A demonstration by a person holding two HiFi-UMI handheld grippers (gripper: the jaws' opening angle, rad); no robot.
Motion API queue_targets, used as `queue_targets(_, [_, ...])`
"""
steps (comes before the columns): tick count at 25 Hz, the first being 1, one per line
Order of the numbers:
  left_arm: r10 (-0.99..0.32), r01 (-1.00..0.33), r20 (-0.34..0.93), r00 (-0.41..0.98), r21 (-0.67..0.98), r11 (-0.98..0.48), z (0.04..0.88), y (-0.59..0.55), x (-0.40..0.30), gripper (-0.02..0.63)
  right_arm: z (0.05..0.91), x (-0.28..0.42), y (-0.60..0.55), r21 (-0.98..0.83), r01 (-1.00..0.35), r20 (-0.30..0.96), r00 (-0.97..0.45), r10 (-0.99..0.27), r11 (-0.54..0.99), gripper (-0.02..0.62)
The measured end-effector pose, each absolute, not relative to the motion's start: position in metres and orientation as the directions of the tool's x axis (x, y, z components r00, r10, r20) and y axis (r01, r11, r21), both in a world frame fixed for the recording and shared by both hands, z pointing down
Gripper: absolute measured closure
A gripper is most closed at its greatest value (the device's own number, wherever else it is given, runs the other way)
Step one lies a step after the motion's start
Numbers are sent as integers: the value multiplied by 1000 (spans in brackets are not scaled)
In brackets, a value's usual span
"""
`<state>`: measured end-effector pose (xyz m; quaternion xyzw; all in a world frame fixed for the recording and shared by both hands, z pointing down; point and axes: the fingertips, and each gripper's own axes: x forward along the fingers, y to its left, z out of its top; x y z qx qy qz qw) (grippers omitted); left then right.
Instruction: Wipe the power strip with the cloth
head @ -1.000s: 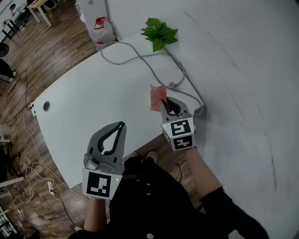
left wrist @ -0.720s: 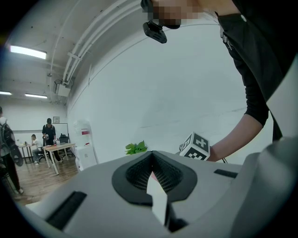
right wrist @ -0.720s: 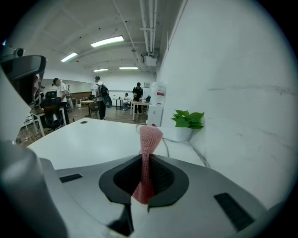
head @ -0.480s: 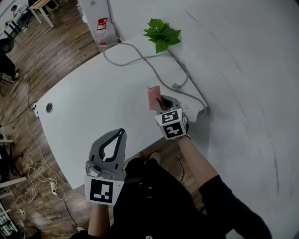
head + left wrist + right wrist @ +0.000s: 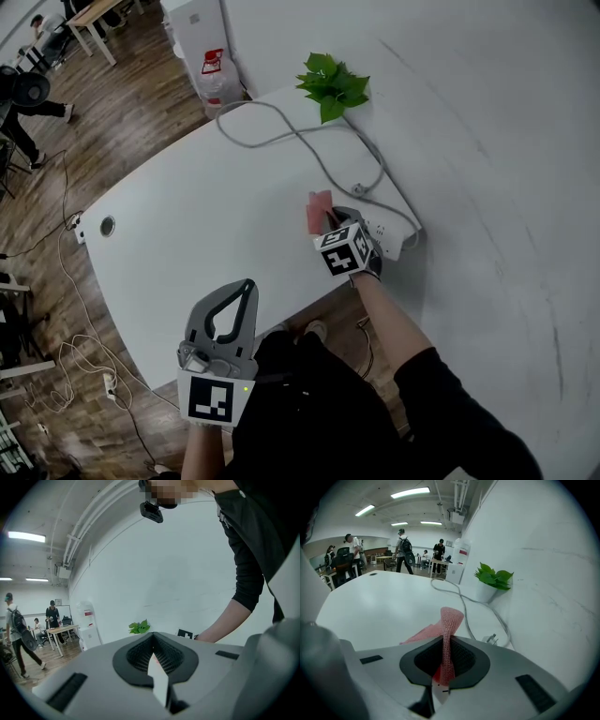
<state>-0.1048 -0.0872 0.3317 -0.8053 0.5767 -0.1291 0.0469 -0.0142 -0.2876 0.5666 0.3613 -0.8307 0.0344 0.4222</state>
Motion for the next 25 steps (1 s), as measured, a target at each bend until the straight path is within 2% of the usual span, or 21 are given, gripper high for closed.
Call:
queue_targets(13, [-934, -905, 149, 325, -236, -353, 330, -90, -101, 594, 571, 9, -292, 275, -659, 738, -322, -593, 700, 541])
queue_targets(25, [-908, -883, 166, 384, -222, -414, 335, -96, -80, 594, 570, 64, -287, 287, -708, 745, -259, -615, 645, 541])
